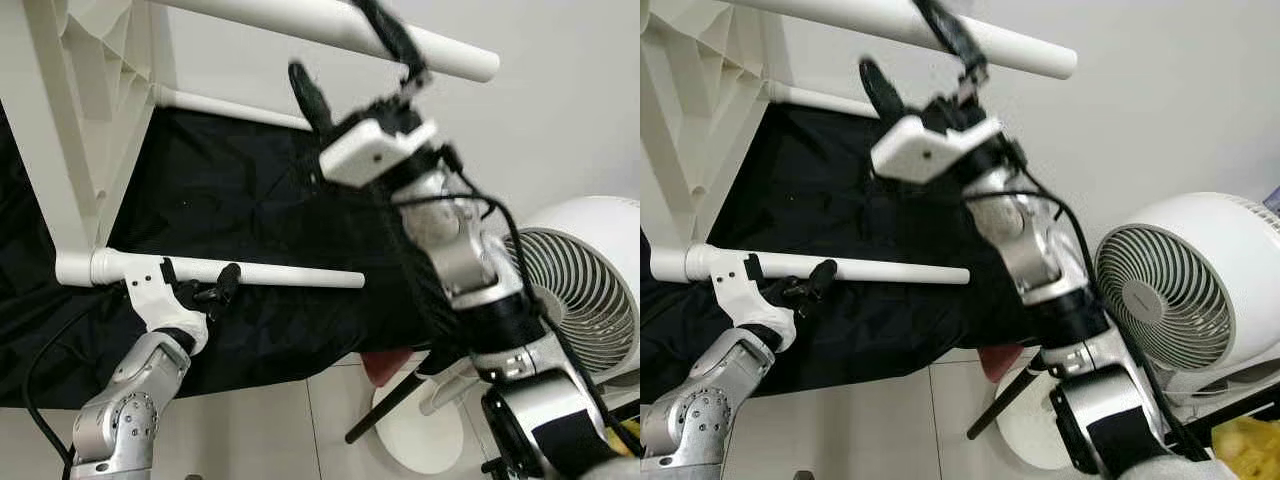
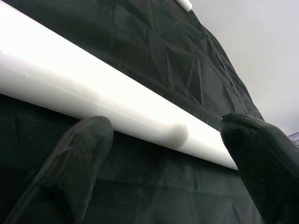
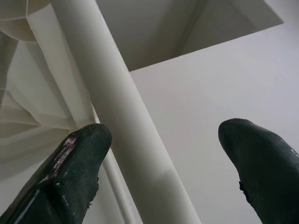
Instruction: Building children table
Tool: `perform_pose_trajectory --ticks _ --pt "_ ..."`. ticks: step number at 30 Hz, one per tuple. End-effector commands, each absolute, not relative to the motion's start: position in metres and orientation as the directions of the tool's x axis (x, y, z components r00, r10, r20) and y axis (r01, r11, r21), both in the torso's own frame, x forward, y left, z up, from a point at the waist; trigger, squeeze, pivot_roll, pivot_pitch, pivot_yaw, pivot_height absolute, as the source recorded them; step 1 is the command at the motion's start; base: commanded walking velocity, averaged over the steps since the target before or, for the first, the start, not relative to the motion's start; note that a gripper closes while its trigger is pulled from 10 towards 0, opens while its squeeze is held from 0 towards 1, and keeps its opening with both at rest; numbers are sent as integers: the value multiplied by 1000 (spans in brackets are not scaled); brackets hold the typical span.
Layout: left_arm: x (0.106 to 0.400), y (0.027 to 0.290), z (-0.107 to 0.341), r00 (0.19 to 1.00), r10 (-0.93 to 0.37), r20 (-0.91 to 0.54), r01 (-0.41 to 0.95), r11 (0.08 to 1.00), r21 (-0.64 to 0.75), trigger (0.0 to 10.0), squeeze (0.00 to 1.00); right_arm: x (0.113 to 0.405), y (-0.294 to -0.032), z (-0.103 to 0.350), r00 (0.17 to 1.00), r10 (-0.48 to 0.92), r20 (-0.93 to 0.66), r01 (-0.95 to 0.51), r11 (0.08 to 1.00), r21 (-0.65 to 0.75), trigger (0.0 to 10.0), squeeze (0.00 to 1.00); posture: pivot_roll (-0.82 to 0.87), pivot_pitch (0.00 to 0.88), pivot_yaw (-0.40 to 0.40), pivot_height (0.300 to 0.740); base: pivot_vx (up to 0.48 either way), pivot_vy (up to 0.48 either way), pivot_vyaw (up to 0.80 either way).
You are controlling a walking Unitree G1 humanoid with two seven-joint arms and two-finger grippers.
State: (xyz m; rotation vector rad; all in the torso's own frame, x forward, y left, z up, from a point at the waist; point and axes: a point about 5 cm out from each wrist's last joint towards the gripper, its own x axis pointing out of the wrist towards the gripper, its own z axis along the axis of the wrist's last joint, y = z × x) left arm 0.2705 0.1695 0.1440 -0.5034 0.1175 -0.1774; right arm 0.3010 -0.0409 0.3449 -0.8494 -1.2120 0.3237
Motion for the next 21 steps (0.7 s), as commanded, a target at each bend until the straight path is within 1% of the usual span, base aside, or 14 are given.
perform_pose_trajectory --ticks 1,3,5,8,12,14,15,19,21 --pt "273 165 143 975 -213 -65 155 858 -489 10000 0 308 -42 350 392 639 662 194 646 -738 10000 0 46 24 -177 740 0 0 0" --pt "273 165 143 975 -214 -64 157 859 -487 10000 0 311 -38 354 405 653 640 202 618 -759 10000 0 45 25 -179 740 0 0 0" --pt "274 164 143 974 -216 -64 158 857 -491 10000 0 314 -35 359 421 651 632 191 617 -763 10000 0 42 24 -180 740 0 0 0" --pt "273 163 143 974 -217 -63 159 857 -491 10000 0 318 -31 359 449 672 589 201 566 -799 10000 0 43 24 -180 740 0 0 0" --pt "273 164 143 975 -215 -63 157 856 -492 10000 0 323 -27 358 490 677 550 179 539 -823 10000 0 43 25 -180 740 0 0 0" --pt "273 164 143 974 -215 -65 157 857 -490 10000 0 324 -25 359 497 677 542 180 531 -828 10000 0 43 25 -180 740 0 0 0" --pt "272 164 143 974 -219 -66 159 858 -489 10000 0 325 -23 361 511 685 519 191 498 -846 10000 0 42 25 -178 740 0 0 0" --pt "272 163 142 972 -224 -67 164 858 -486 10000 0 327 -22 362 524 684 508 192 486 -853 10000 0 43 26 -177 740 0 0 0" --pt "271 163 140 969 -234 -80 168 859 -484 10000 0 328 -18 373 534 655 534 236 491 -839 10000 0 37 28 -171 740 0 0 0"
